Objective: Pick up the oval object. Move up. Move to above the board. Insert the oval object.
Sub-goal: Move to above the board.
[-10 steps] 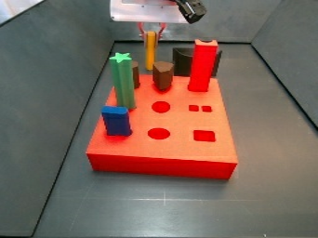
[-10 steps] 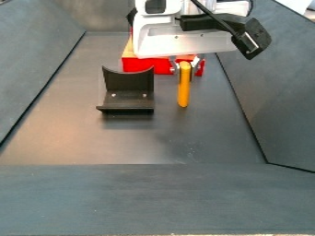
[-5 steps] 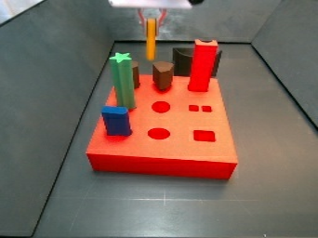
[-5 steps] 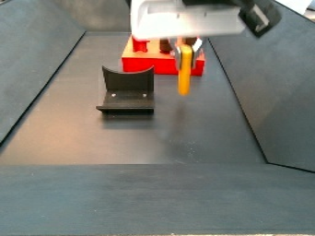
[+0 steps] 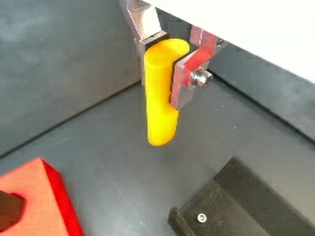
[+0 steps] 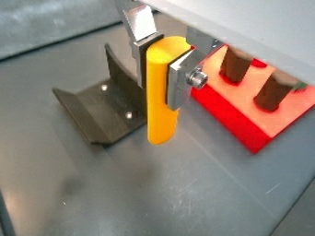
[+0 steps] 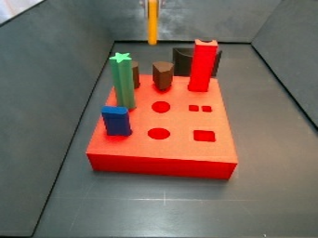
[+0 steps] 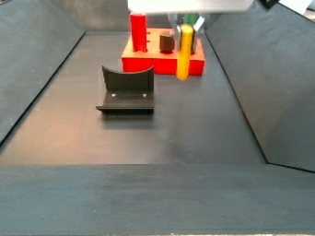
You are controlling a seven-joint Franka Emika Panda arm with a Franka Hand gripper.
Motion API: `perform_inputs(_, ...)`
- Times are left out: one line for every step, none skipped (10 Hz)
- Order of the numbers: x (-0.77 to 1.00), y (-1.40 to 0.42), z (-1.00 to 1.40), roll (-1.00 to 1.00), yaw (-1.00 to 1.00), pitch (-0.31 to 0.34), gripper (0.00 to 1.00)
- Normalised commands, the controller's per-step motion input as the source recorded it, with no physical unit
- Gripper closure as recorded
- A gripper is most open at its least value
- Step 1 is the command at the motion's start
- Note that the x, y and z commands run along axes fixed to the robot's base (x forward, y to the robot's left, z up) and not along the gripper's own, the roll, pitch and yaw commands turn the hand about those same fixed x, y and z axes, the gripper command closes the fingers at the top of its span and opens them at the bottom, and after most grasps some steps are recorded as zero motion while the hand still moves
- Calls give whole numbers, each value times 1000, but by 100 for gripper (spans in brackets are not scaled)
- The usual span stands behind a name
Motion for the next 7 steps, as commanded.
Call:
perform_inputs(42,12,1000,-34,-18,13,100)
perform_inputs(43,17,1000,-12,-18,55,100)
perform_inputs(44,21,1000,4,-19,79,100)
perform_inputs(41,24,1000,26,-17,97,100)
perform_inputs(40,25,1000,36,-14,98,100)
perform_inputs(34,23,1000,48,-3,97,100)
perform_inputs(27,20,902,52,5,93,100)
